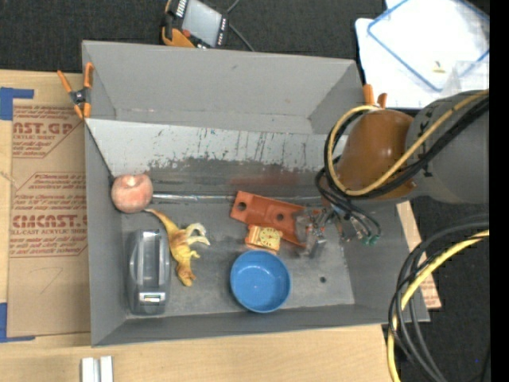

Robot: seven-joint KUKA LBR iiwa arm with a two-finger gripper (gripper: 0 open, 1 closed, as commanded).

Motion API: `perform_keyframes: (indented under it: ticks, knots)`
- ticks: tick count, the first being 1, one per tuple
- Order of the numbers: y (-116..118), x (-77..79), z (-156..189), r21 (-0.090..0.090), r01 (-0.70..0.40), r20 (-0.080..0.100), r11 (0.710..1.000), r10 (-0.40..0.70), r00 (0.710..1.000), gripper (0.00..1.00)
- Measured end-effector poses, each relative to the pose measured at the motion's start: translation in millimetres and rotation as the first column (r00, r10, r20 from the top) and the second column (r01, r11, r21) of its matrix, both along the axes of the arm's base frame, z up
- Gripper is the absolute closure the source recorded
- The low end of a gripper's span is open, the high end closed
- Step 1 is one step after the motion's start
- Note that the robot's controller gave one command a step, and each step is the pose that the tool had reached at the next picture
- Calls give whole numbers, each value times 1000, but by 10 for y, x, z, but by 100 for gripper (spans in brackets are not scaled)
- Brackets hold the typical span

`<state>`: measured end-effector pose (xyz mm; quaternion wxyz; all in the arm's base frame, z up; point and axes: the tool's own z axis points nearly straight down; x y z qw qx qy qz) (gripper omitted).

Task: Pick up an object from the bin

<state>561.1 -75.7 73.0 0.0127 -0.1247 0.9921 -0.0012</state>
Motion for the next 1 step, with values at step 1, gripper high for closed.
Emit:
perform_keyframes:
  ticks: [1]
  knots:
    - [88, -197, 1722, 0, -45, 3, 999, 45, 999, 100]
